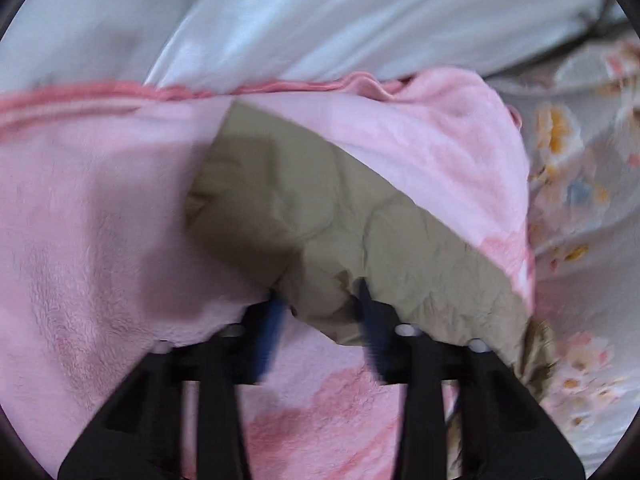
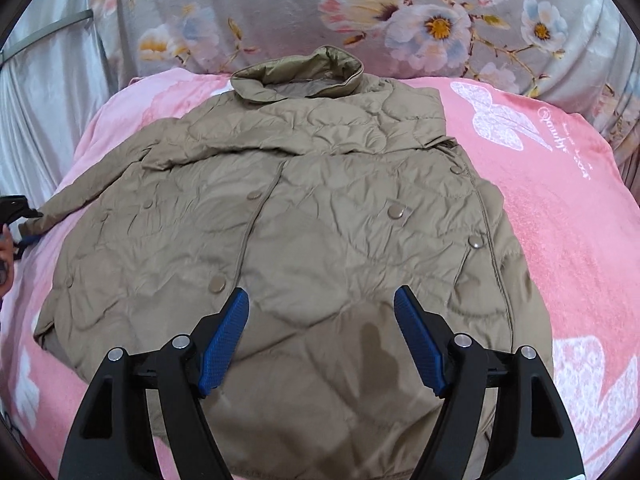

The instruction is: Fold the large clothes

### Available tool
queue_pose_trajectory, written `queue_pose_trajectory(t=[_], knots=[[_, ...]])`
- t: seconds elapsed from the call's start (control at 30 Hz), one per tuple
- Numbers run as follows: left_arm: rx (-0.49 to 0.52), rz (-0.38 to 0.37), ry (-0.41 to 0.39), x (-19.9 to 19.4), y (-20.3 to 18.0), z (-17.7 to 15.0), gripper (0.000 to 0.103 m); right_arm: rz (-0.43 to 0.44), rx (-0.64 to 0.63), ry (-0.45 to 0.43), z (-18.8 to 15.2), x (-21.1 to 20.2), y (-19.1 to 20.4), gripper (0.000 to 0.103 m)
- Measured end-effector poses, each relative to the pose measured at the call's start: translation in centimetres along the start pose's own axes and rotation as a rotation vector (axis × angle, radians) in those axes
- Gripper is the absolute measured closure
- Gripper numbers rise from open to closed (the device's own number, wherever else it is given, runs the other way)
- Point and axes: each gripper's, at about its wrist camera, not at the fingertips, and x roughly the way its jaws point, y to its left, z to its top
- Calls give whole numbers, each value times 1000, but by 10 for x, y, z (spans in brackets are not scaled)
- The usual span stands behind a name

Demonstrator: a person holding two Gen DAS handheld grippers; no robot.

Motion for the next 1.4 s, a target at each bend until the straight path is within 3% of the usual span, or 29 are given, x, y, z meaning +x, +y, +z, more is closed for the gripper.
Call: queue_pose_trajectory(t=[0.03, 0.17, 0.3, 0.4, 0.53, 0.67, 0.73, 0.77, 0.8, 0.83, 0.87, 0.9, 1.03, 1.13, 1.27, 1.4], knots=[[37, 7, -19, -5, -11, -2, 90, 0, 5, 1, 0, 0, -1, 30], [255, -11, -147, -51, -90, -21, 96, 8, 28, 1, 0, 0, -5, 30], [477, -135, -221, -96, -192, -64, 97, 11, 33, -13, 3, 1, -7, 30], [668, -246, -226, -116, -276, -122, 97, 12, 47, -27, 5, 3, -12, 30], [836, -361, -144, -110, -348, -206, 97, 5, 84, -26, 7, 6, -28, 30], [925, -384, -32, -73, -382, -279, 97, -18, 113, -24, 6, 8, -46, 30], [946, -380, 61, -42, -386, -315, 96, -25, 126, -19, 5, 11, -55, 30], [948, -378, 98, -29, -383, -330, 93, -28, 133, -15, 5, 13, -59, 30], [947, -369, 123, -20, -378, -341, 81, -30, 137, -12, 5, 14, -62, 30], [936, -364, 149, -14, -369, -351, 60, -32, 141, -10, 5, 16, -65, 30], [897, -380, 177, -7, -358, -355, 48, -31, 147, -8, 7, 18, -68, 30], [869, -400, 185, -8, -351, -354, 33, -28, 148, -8, 8, 19, -70, 30], [749, -515, 164, -24, -316, -321, 19, 12, 163, -26, 27, 23, -74, 30], [671, -468, 118, -25, -290, -270, 19, 107, 217, -39, 55, 34, -79, 29], [499, -367, 134, 1, -251, -196, 20, 170, 312, -23, 90, 66, -86, 29], [382, -345, 187, 33, -230, -157, 25, 209, 378, 50, 111, 109, -84, 29]])
